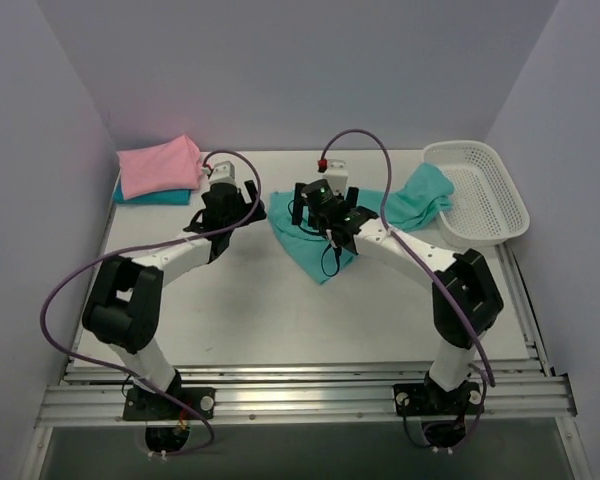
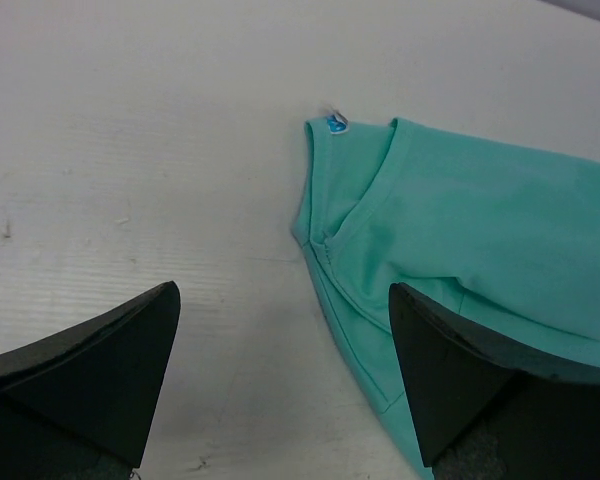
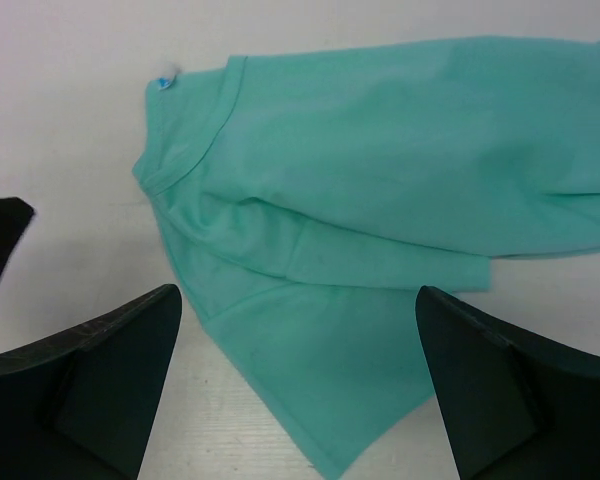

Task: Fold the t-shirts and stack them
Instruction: Move the tshirt to the center of the board

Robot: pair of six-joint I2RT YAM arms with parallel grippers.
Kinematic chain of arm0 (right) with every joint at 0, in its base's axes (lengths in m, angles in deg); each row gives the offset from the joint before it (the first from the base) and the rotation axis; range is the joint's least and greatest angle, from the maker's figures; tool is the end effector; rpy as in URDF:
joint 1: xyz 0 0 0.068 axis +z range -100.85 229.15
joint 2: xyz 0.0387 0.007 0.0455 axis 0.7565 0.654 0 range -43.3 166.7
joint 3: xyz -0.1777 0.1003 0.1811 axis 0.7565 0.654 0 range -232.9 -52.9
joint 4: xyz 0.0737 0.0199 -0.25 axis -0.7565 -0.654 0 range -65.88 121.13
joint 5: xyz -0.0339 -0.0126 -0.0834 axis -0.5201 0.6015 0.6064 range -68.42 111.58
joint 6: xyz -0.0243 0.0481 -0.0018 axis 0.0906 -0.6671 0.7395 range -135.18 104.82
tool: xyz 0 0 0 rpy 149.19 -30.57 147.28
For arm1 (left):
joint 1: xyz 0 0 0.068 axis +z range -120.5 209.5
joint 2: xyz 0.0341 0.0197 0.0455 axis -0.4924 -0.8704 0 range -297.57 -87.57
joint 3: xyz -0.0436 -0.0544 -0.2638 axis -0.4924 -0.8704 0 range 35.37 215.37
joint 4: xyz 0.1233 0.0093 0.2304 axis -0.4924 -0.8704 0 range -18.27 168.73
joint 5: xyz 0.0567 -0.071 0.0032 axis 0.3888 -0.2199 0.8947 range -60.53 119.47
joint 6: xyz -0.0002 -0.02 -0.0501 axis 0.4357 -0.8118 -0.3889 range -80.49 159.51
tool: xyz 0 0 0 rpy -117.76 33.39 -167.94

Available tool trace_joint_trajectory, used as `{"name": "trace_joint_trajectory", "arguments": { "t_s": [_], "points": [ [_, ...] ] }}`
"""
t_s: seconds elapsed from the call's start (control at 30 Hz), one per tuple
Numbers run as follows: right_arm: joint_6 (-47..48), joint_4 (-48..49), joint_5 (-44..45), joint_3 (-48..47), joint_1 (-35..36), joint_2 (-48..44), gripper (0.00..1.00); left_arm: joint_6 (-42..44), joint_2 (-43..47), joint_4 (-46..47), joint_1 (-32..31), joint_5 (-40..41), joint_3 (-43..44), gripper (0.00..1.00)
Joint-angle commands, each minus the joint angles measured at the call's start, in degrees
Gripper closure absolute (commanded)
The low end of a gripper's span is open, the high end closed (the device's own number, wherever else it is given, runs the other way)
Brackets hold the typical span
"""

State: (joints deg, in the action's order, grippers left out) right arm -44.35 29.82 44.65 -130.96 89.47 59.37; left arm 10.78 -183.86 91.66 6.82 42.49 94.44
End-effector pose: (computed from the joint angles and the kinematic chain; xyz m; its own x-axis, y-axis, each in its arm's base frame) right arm 0.3306 0.2621 0.2769 -0.4500 0.2060 -0.8689 -0.1226 0.9495 0.2887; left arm 0.3532 -0.1388 0.2308 -0.4225 -0.3312 -0.8437 -0.0192 0.9339 -0.3570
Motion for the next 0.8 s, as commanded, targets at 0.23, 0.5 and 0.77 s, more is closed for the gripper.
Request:
{"name": "trace_joint_trajectory", "arguments": {
  "t_s": [0.23,0.5,0.77],
  "points": [
    [-0.71,-2.74,12.70,8.01,-1.12,-12.23,0.00,-4.04,-12.24,2.89,0.18,-6.77,12.12,0.05],
    [-0.28,-2.92,14.46,11.96,-2.17,-16.98,0.00,-8.71,-18.31,3.34,-2.02,-7.04,15.90,0.02],
    [0.08,-2.13,14.28,13.37,-3.58,-18.12,0.00,-10.73,-20.16,3.33,-4.65,-3.88,15.81,0.00]
  ]
}}
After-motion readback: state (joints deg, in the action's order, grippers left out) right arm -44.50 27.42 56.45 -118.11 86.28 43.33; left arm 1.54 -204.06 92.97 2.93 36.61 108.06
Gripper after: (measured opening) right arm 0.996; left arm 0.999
